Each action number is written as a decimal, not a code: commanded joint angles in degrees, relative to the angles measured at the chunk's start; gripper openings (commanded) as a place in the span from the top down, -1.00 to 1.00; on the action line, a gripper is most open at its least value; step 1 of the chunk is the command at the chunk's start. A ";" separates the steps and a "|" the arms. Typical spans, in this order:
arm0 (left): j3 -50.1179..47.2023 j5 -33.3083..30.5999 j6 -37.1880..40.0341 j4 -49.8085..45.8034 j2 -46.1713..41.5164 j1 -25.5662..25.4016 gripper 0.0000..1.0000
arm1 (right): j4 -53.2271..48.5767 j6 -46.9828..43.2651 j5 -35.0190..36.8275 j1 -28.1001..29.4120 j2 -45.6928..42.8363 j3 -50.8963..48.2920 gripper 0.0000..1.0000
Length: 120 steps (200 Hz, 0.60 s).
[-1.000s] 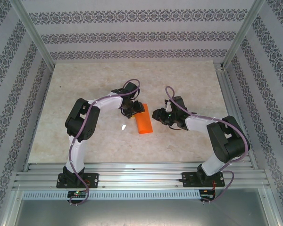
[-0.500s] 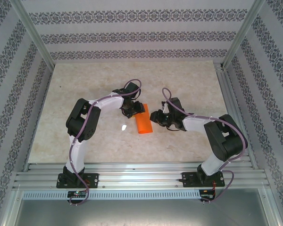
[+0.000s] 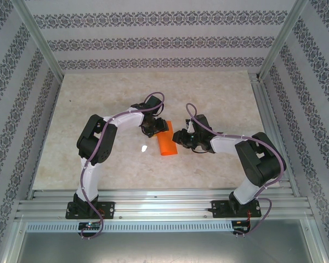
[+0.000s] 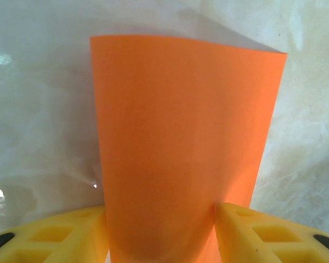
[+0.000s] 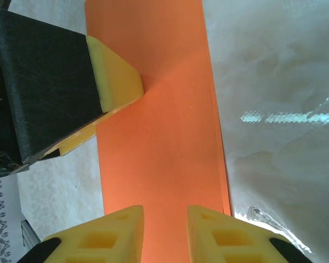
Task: Fold a paper plane with a square sheet of paper (fold left side to right side)
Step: Hold the square sheet of paper at the center of the table.
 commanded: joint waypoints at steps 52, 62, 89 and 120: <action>-1.55 -1.24 -0.17 3.98 7.18 -1.96 -0.10 | 0.58 0.35 0.13 0.33 -0.63 1.22 0.46; -1.56 -1.33 -0.16 4.01 7.29 -1.95 -0.11 | 0.45 0.30 0.09 0.37 -0.52 1.30 0.47; -1.64 -1.28 -0.17 4.01 7.49 -1.95 -0.11 | 0.30 0.47 -0.37 0.68 -0.28 1.48 0.48; -1.74 -1.37 -0.11 3.82 7.81 -2.00 -0.12 | 0.44 0.75 -0.23 1.18 0.20 1.57 0.50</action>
